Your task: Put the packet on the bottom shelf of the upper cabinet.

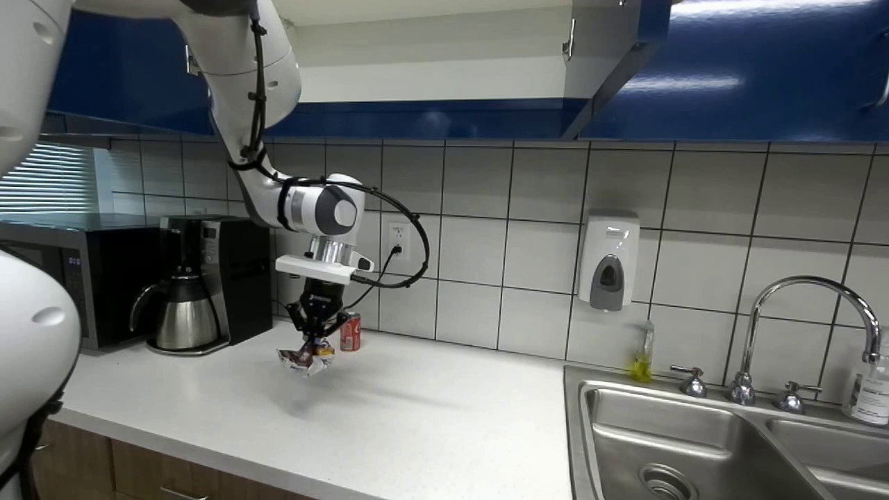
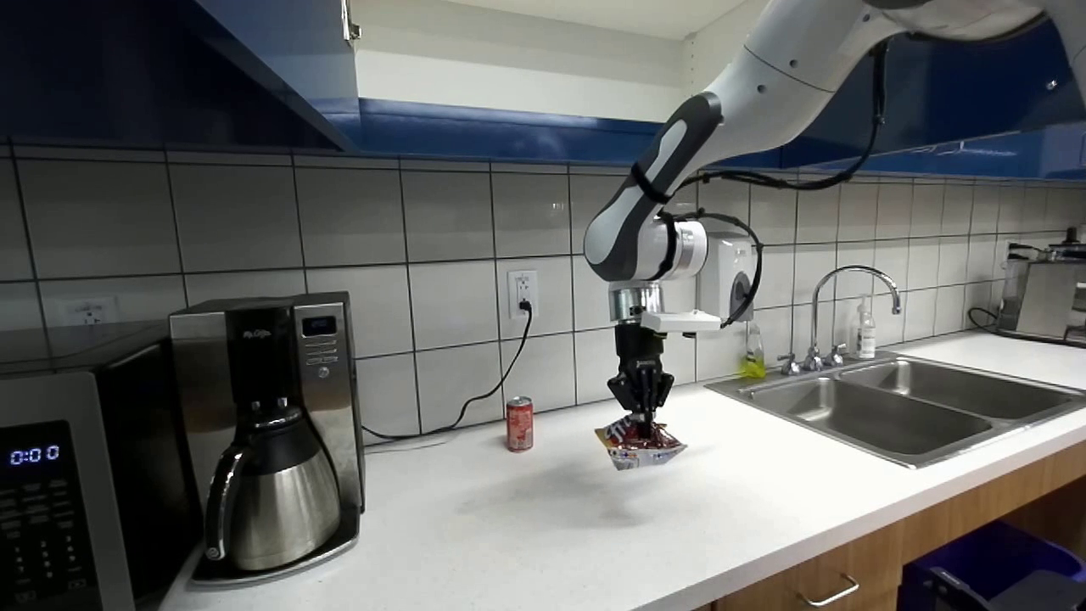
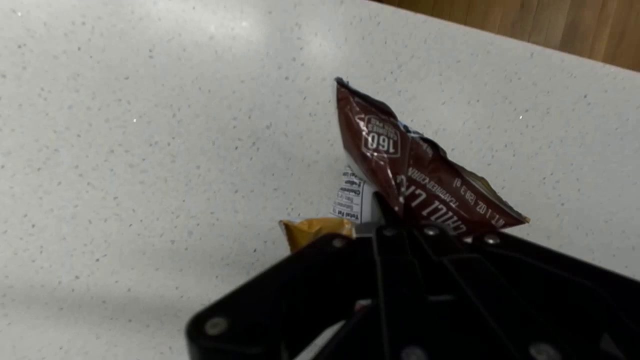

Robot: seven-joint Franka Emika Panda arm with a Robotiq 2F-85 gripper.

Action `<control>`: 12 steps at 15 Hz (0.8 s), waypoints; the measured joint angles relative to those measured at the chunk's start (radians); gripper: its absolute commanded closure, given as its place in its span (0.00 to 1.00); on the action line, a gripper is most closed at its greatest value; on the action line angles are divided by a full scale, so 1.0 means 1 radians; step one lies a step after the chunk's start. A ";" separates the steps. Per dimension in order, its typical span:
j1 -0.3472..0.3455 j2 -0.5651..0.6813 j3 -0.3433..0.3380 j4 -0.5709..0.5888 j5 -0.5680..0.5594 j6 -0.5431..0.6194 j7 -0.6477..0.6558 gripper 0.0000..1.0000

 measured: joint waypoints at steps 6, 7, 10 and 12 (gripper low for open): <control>0.047 -0.159 0.018 -0.162 0.034 -0.059 0.033 1.00; 0.054 -0.183 0.019 -0.183 0.040 -0.070 0.039 1.00; 0.073 -0.247 0.020 -0.233 0.051 -0.095 0.057 1.00; 0.081 -0.281 0.020 -0.256 0.056 -0.105 0.065 1.00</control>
